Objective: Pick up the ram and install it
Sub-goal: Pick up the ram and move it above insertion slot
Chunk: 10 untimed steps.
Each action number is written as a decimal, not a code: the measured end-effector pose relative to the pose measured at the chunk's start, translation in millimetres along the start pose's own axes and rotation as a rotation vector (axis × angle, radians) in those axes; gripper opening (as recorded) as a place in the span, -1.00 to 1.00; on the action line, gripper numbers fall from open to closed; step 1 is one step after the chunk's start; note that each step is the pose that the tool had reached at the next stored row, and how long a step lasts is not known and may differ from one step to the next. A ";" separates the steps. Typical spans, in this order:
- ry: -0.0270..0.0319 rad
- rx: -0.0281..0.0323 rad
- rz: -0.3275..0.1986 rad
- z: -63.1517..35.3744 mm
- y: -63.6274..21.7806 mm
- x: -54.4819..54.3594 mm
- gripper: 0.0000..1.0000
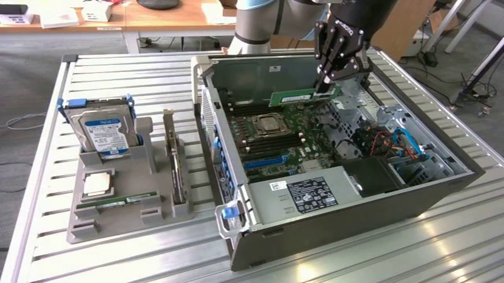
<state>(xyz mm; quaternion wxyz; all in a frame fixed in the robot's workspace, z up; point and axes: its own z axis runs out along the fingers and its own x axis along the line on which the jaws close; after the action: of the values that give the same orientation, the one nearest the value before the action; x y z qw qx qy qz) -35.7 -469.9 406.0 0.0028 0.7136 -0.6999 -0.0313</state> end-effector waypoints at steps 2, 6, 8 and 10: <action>0.0001 0.0000 0.000 0.5 -0.1 -5.1 -0.76; 0.0001 0.0000 0.000 1.4 -0.3 -14.8 -0.76; 0.0002 -0.0001 0.000 1.7 -0.5 -19.4 -0.76; 0.0002 0.0000 0.000 2.1 -0.5 -23.6 -0.76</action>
<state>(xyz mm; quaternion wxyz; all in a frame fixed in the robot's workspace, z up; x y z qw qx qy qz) -35.7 -446.3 404.8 0.0029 0.7136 -0.6999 -0.0313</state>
